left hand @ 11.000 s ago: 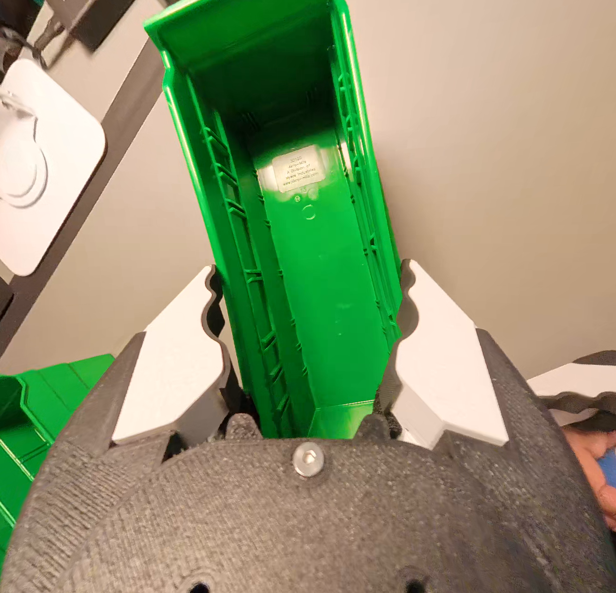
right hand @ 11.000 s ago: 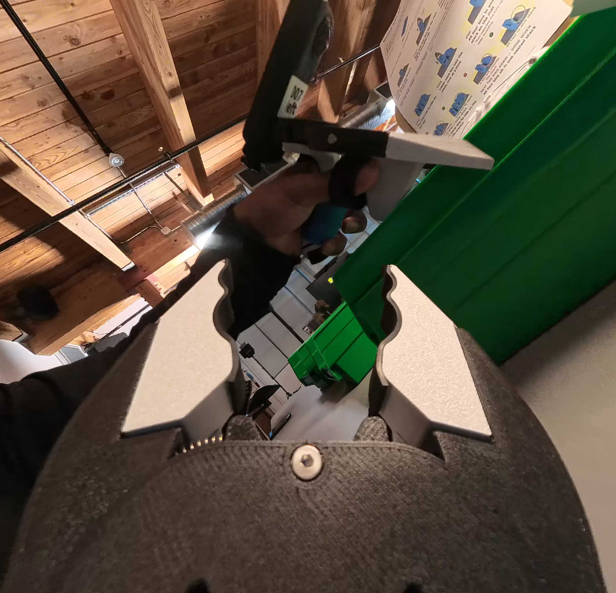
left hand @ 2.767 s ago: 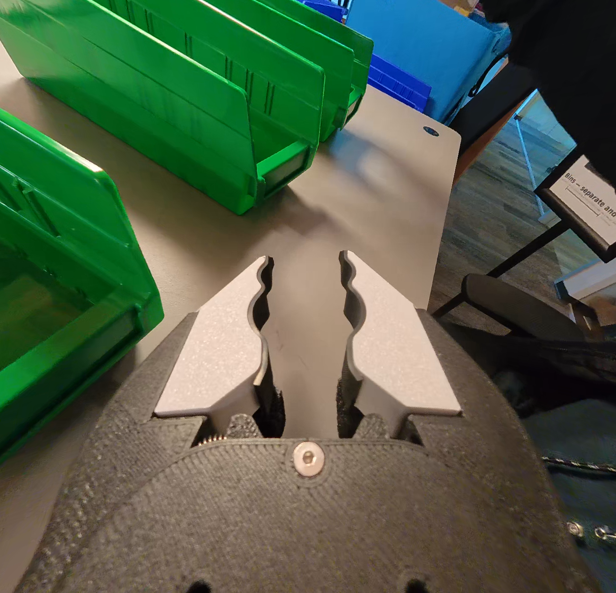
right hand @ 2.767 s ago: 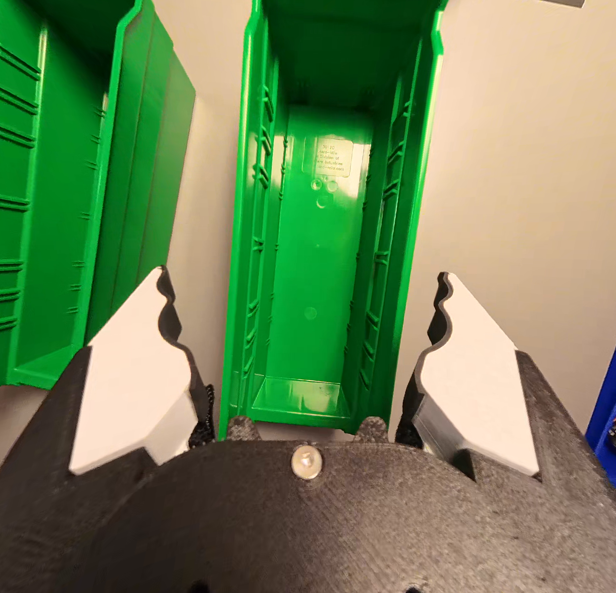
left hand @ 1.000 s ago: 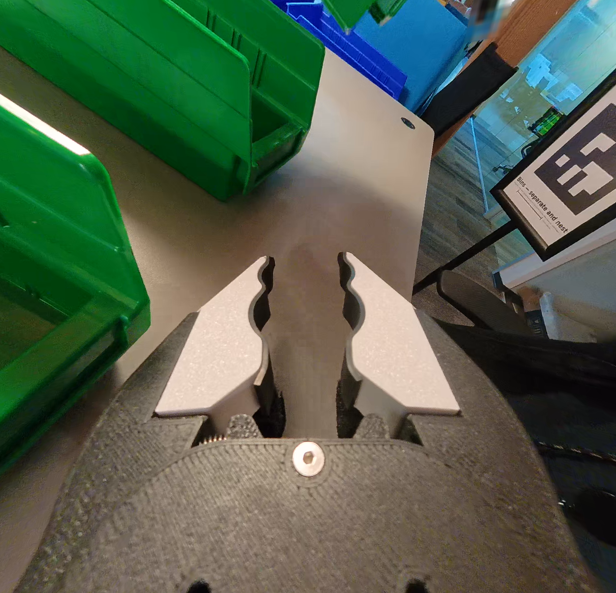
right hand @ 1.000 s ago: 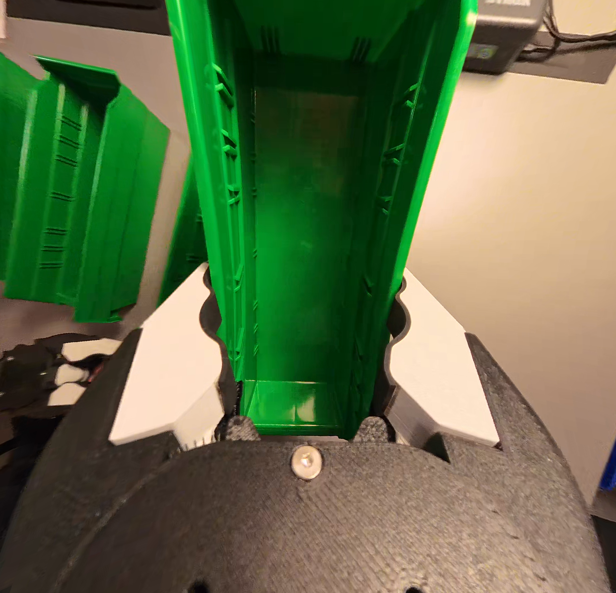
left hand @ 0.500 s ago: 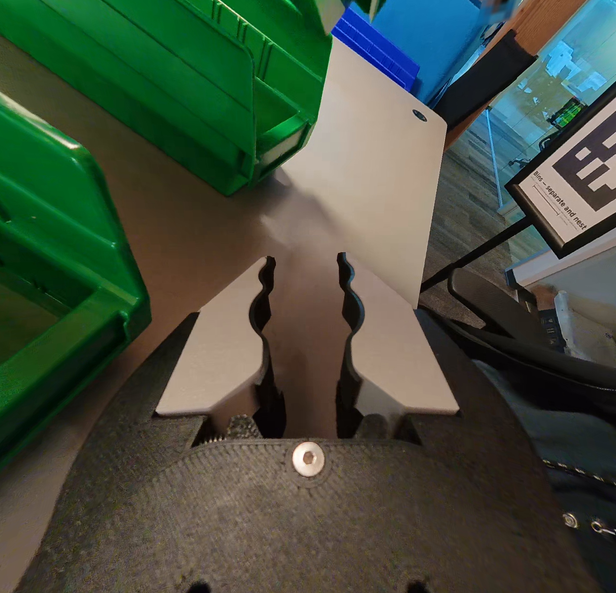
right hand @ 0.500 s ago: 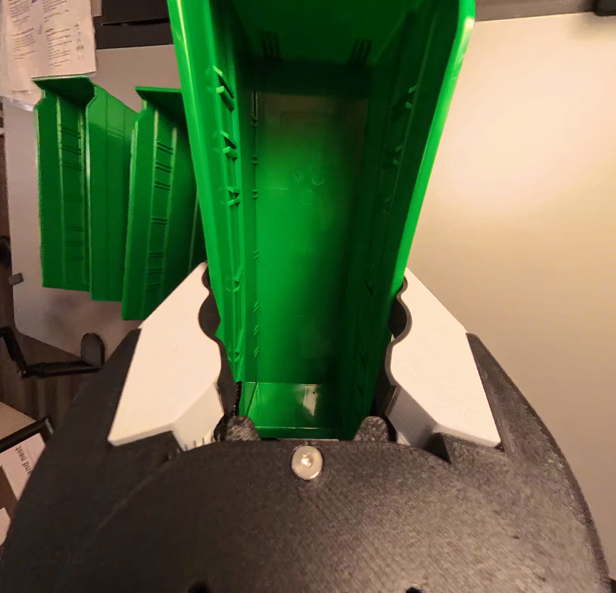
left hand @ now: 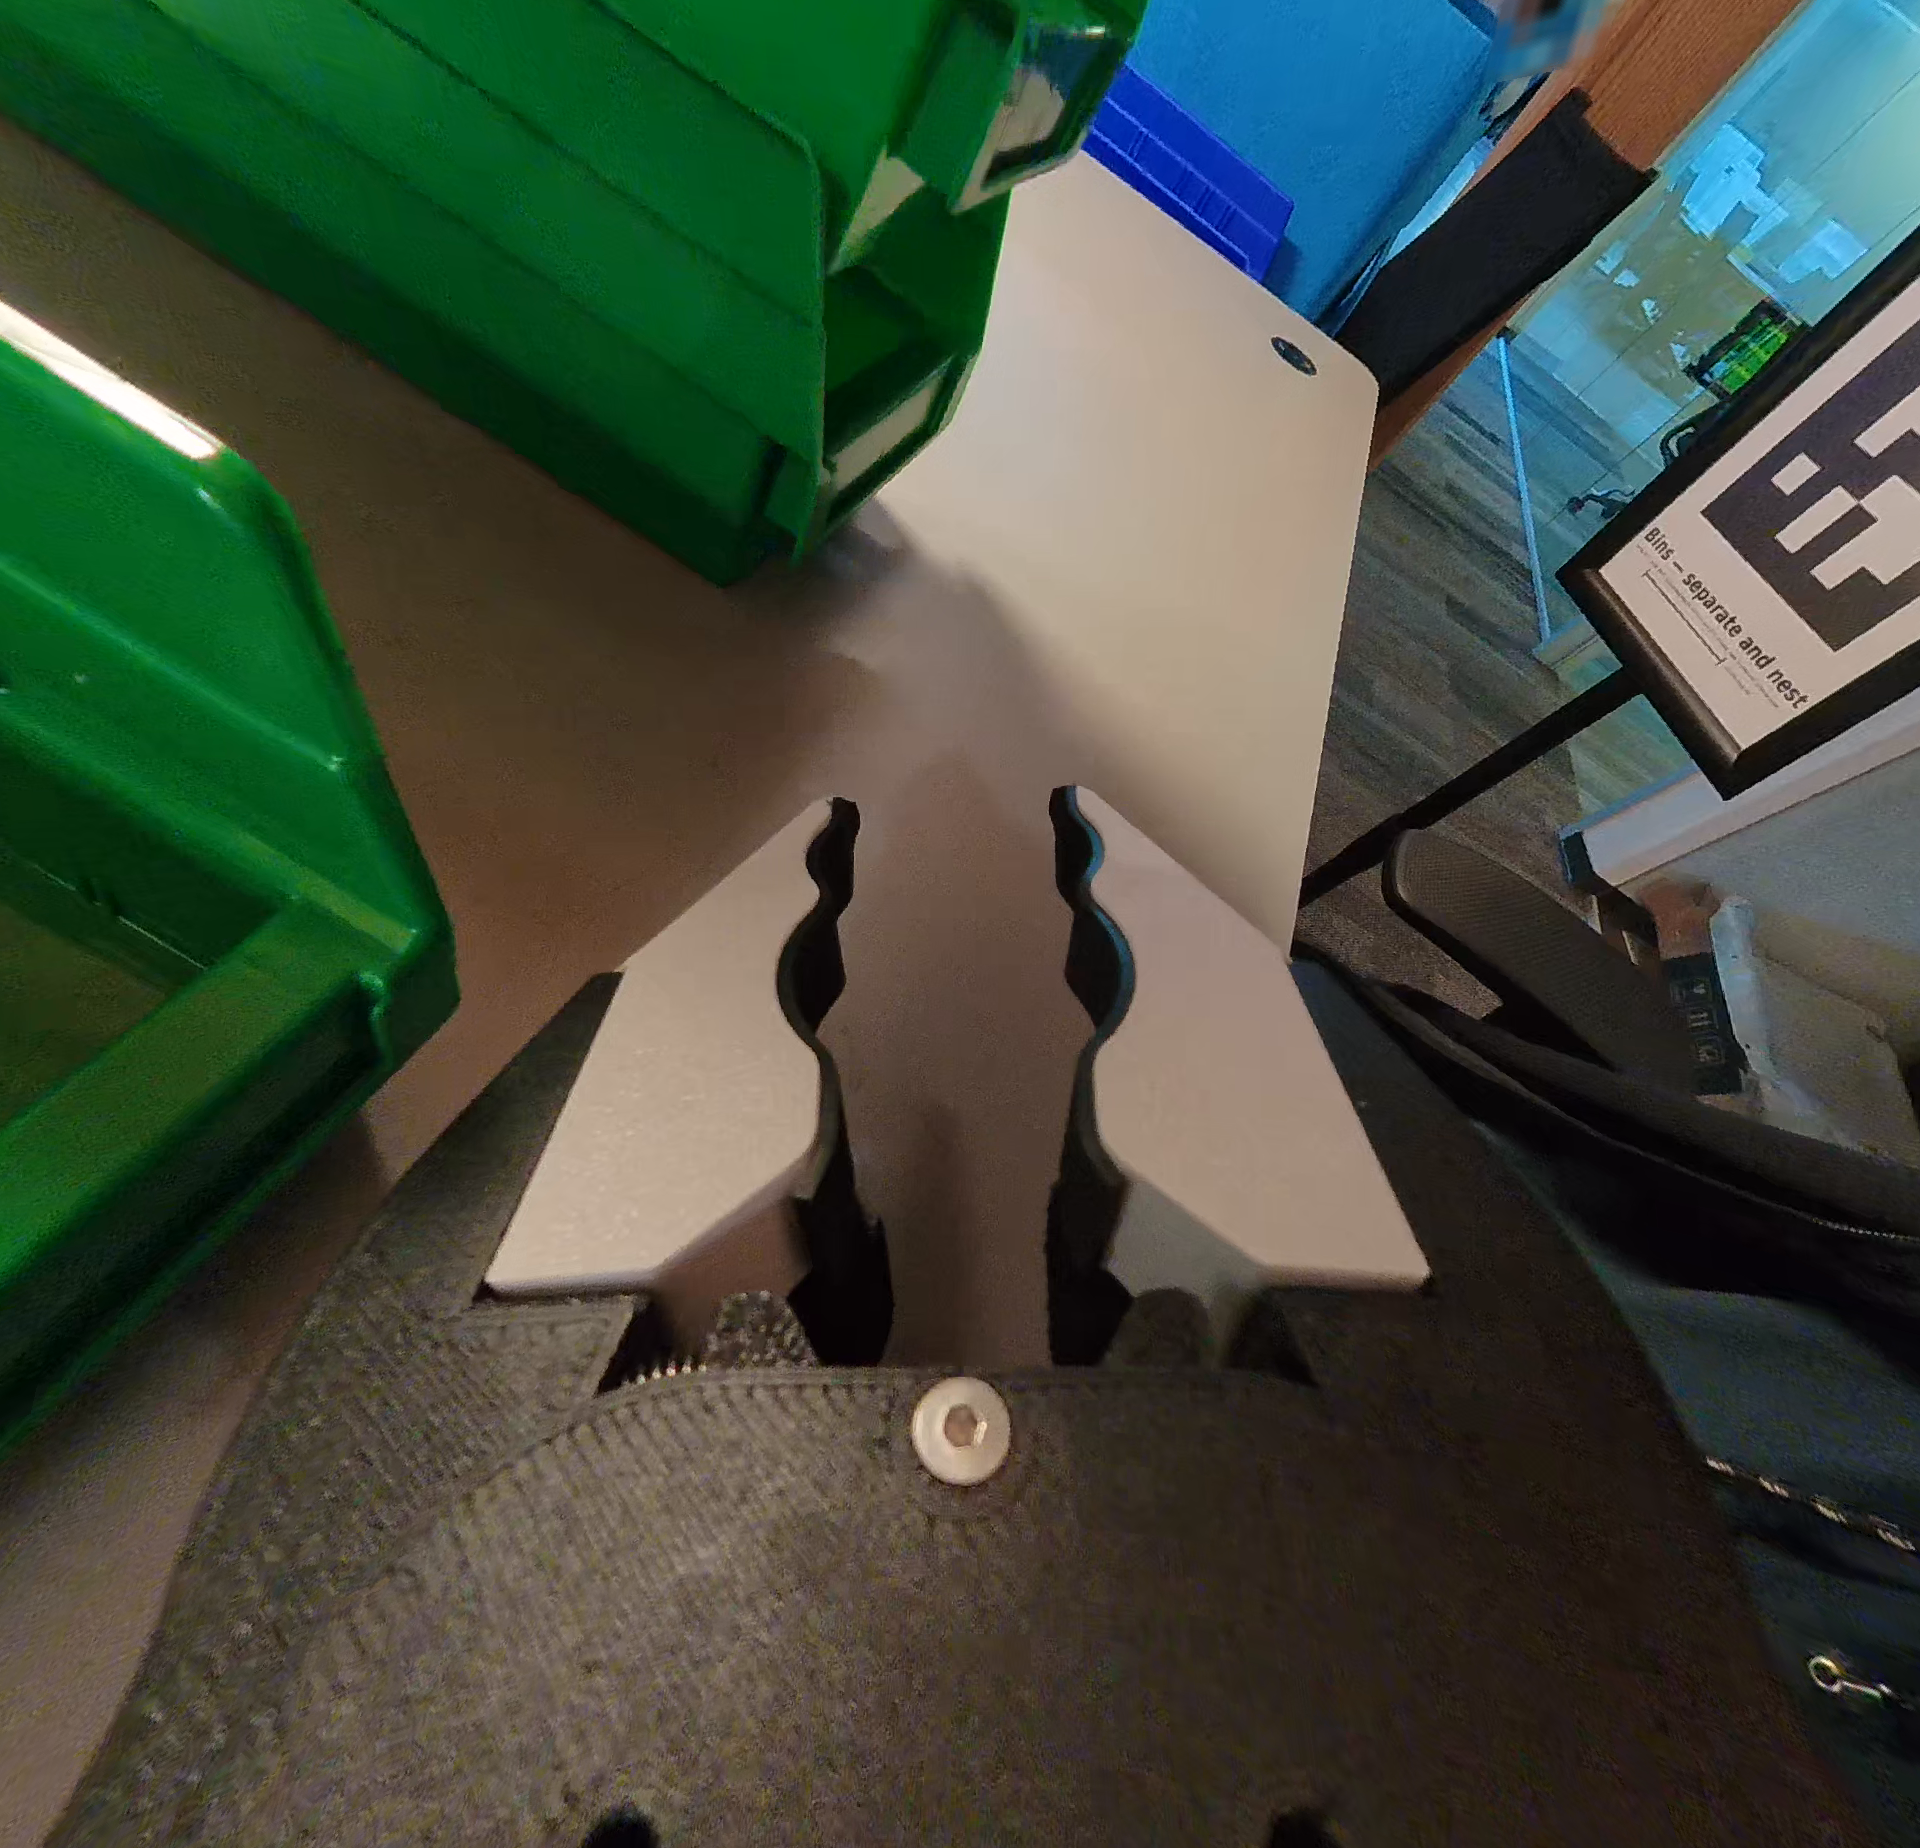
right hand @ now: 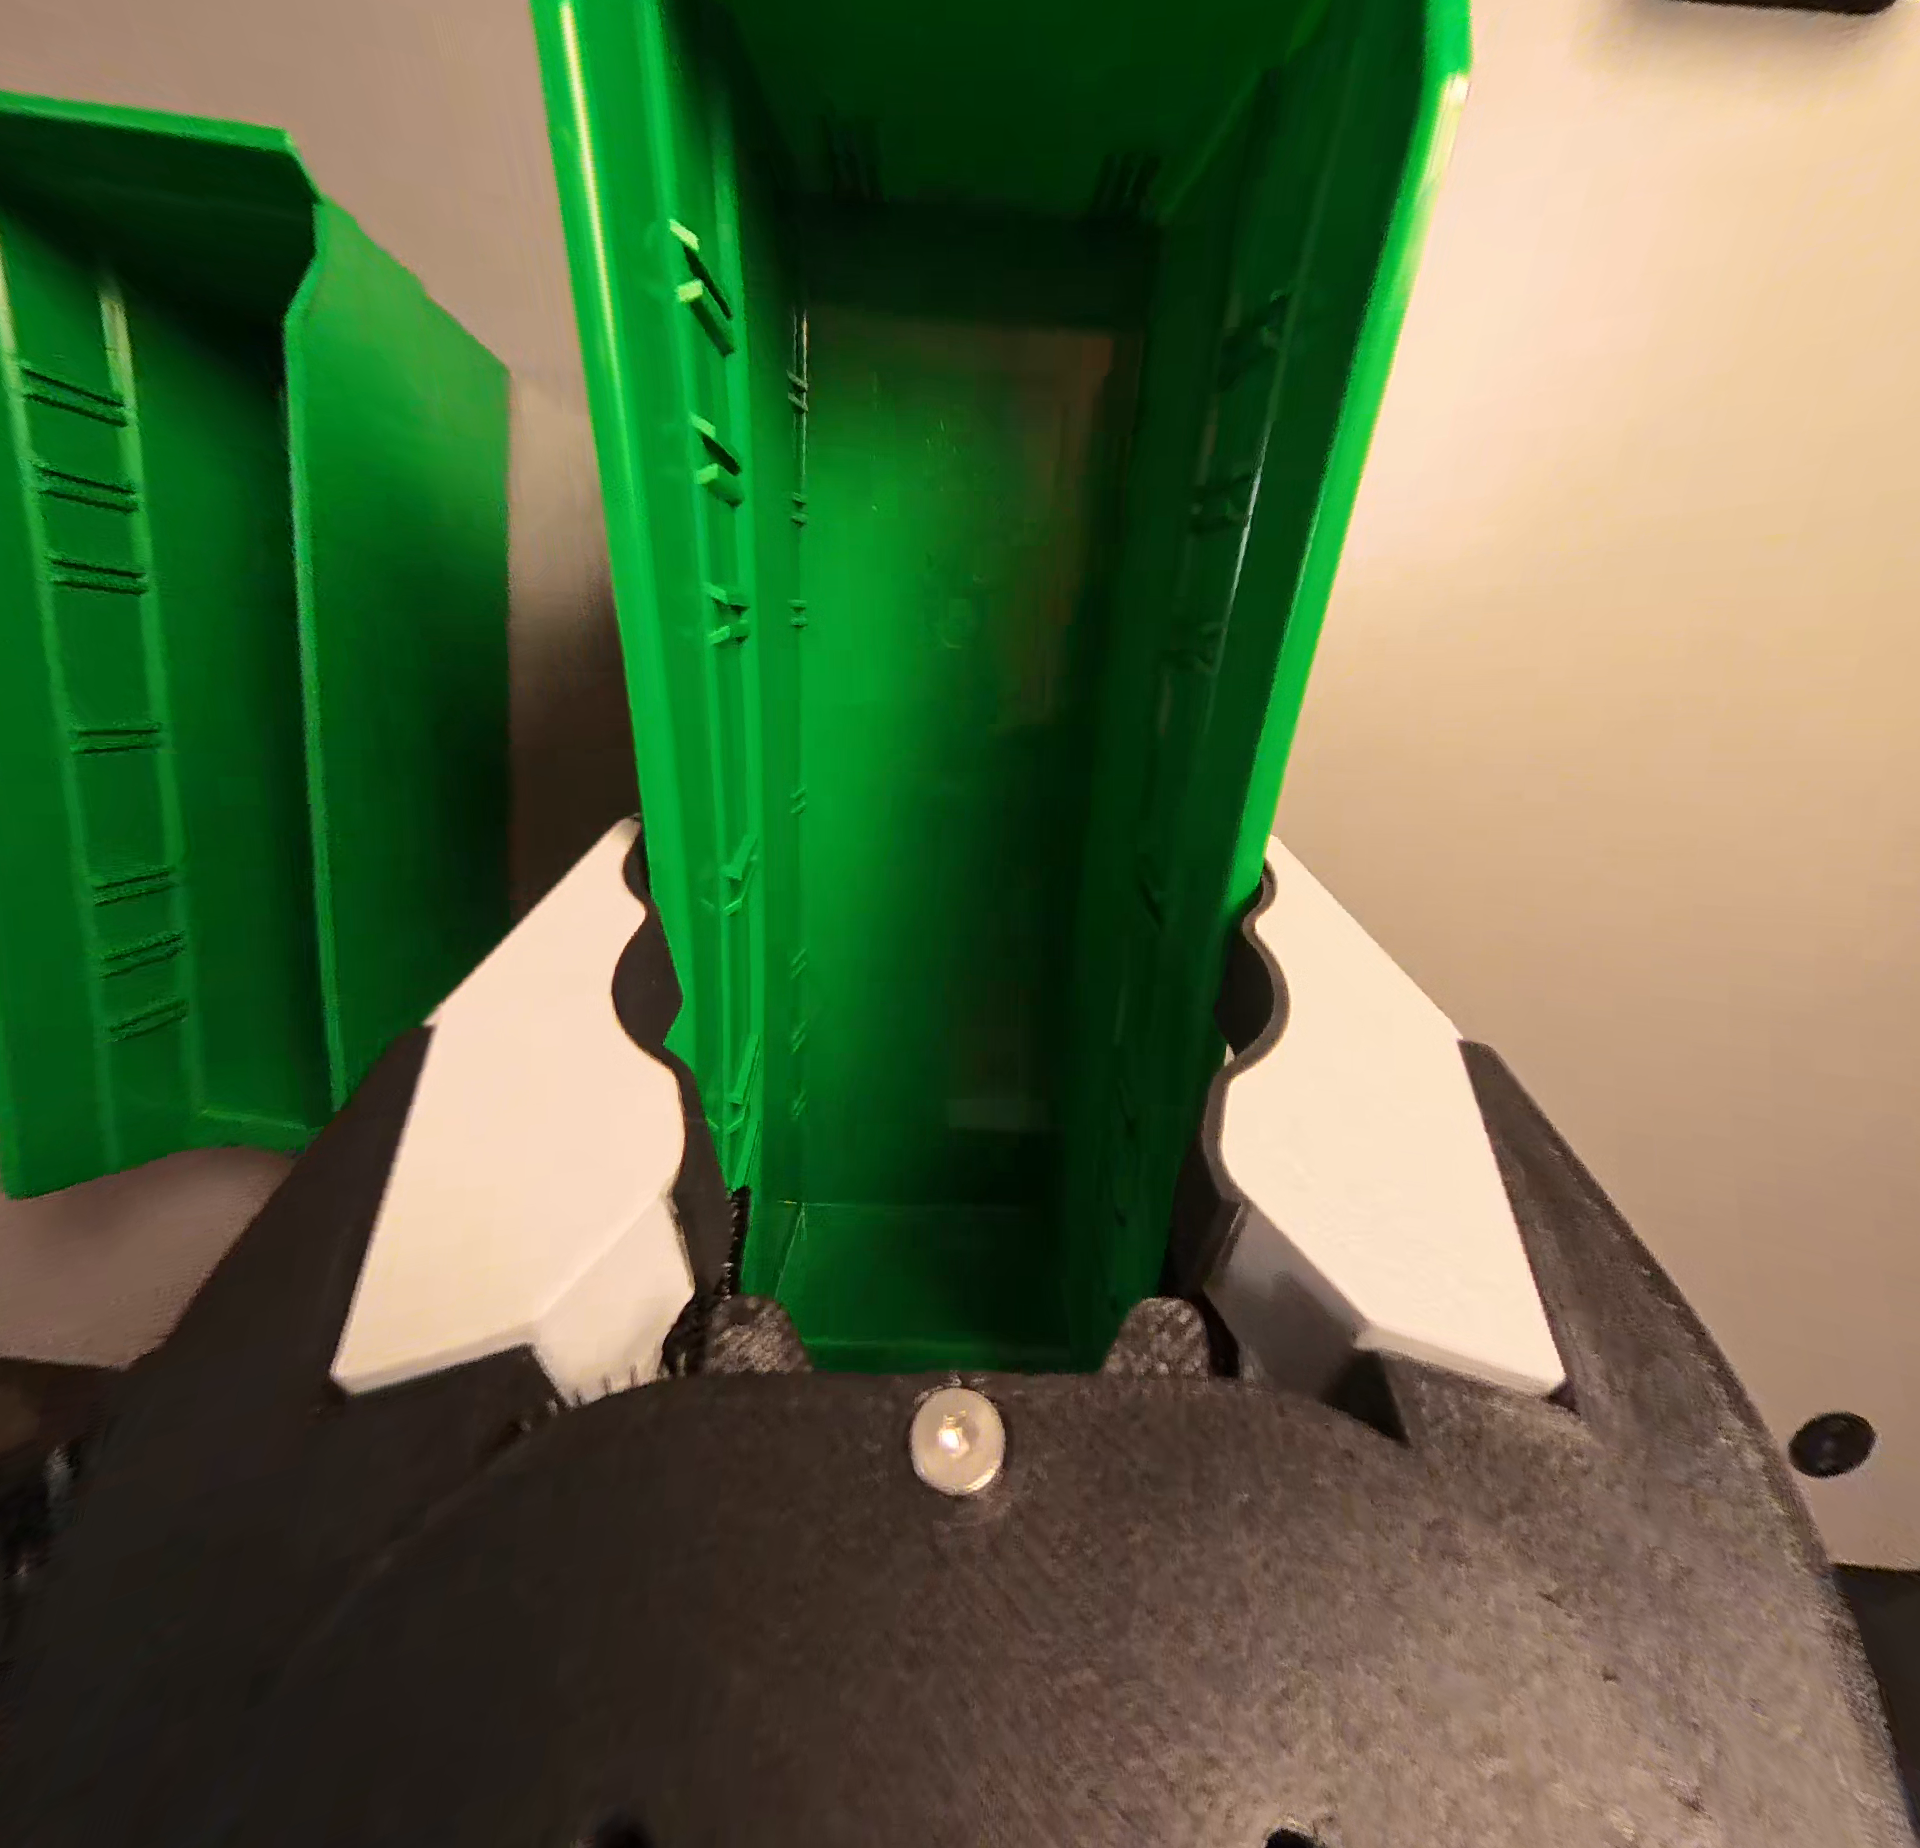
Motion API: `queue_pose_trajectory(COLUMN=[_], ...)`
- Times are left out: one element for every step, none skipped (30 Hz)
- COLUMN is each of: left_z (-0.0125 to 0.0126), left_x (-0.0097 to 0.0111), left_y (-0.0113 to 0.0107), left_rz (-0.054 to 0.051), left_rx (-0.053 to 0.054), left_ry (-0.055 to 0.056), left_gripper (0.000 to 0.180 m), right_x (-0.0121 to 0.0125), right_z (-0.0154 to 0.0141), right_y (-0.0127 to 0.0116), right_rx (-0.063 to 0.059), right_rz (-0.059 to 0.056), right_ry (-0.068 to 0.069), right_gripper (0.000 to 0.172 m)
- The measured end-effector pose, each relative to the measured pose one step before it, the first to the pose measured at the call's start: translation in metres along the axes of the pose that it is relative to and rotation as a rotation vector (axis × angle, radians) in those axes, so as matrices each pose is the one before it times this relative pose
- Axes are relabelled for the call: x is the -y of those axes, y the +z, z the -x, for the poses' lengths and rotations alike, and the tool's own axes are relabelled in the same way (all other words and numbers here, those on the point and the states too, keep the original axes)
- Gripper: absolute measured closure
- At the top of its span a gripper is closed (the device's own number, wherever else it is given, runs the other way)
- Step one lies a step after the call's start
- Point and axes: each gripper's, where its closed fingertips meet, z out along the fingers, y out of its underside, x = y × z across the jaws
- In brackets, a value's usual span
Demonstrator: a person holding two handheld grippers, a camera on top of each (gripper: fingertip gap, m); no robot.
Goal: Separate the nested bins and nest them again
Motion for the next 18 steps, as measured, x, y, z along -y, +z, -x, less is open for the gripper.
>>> queue_pose_trajectory(left_z=[-0.00010, -0.00015, -0.00019, -0.00004, -0.00005, -0.00017, -0.00002, -0.00009, -0.00006, -0.00010, 0.00004, 0.00001, -0.00009, -0.00010, -0.00005, -0.00013, -0.00020, -0.00010], left_x=[-0.00012, 0.00009, -0.00004, 0.00005, 0.00003, 0.00006, -0.00005, -0.00004, -0.00014, -0.00001, -0.00013, 0.00007, -0.00001, -0.00008, -0.00007, -0.00005, -0.00010, -0.00017], left_y=[-0.00002, 0.00000, -0.00002, -0.00009, 0.00000, -0.00010, 0.00004, -0.00004, 0.00000, 0.00005, 0.00002, 0.00007, -0.00004, 0.00008, -0.00002, 0.00006, 0.00013, 0.00010], left_rz=[0.0006, -0.0003, -0.0006, -0.0004, -0.0002, -0.0004, -0.0001, 0.0004, 0.0005, 0.0004, 0.0003, 0.0001, 0.0003, 0.0005, 0.0005, 0.0006, 0.0010, 0.0015], left_rx=[-0.0005, -0.0006, -0.0004, 0.0002, 0.0005, 0.0005, 0.0006, 0.0004, 0.0003, 0.0005, -0.0001, -0.0004, -0.0011, -0.0013, -0.0015, -0.0020, -0.0018, -0.0014], left_ry=[0.0008, 0.0009, 0.0008, 0.0009, 0.0014, 0.0016, 0.0013, 0.0010, 0.0012, 0.0009, 0.0002, -0.0003, -0.0005, -0.0006, -0.0009, -0.0011, -0.0010, -0.0005], left_gripper=[0.142, 0.142, 0.142, 0.142, 0.142, 0.142, 0.142, 0.142, 0.142, 0.142, 0.142, 0.142, 0.142, 0.142, 0.142, 0.142, 0.142, 0.142], right_x=[0.00047, -0.00013, -0.00013, -0.00025, 0.00001, 0.00015, 0.00020, -0.00053, -0.00055, -0.00020, -0.00002, -0.00018, -0.00103, -0.00062, -0.00062, -0.00041, 0.00044, 0.00042], right_z=[-0.00047, -0.00002, 0.00046, 0.00097, 0.00097, 0.00038, -0.00025, 0.00033, 0.00067, 0.00067, 0.00034, 0.00014, 0.00011, 0.00008, 0.00006, 0.00012, -0.00073, 0.00018], right_y=[0.00208, 0.00219, 0.00258, 0.00284, 0.00317, 0.00334, 0.00335, 0.00361, 0.00379, 0.00384, 0.00374, 0.00404, 0.00426, 0.00416, 0.00387, 0.00357, 0.00227, 0.00143], right_rx=[-0.0173, -0.0125, -0.0066, -0.0028, -0.0009, -0.0039, -0.0067, -0.0017, 0.0006, 0.0018, 0.0014, -0.0007, -0.0024, -0.0007, 0.0017, 0.0021, -0.0040, -0.0007], right_rz=[0.0036, 0.0061, 0.0061, 0.0059, 0.0040, 0.0026, 0.0028, 0.0075, 0.0078, 0.0059, 0.0040, 0.0060, 0.0102, 0.0069, 0.0064, 0.0045, 0.0003, 0.0000], right_ry=[-0.0050, -0.0050, -0.0049, -0.0049, -0.0016, -0.0010, -0.0019, -0.0030, -0.0059, -0.0023, 0.0017, -0.0021, -0.0061, -0.0034, -0.0019, -0.0008, -0.0026, -0.0052], right_gripper=[0.064, 0.064, 0.064, 0.064, 0.064, 0.064, 0.064, 0.064, 0.063, 0.063, 0.063, 0.063, 0.063, 0.063, 0.062, 0.060, 0.057, 0.054])
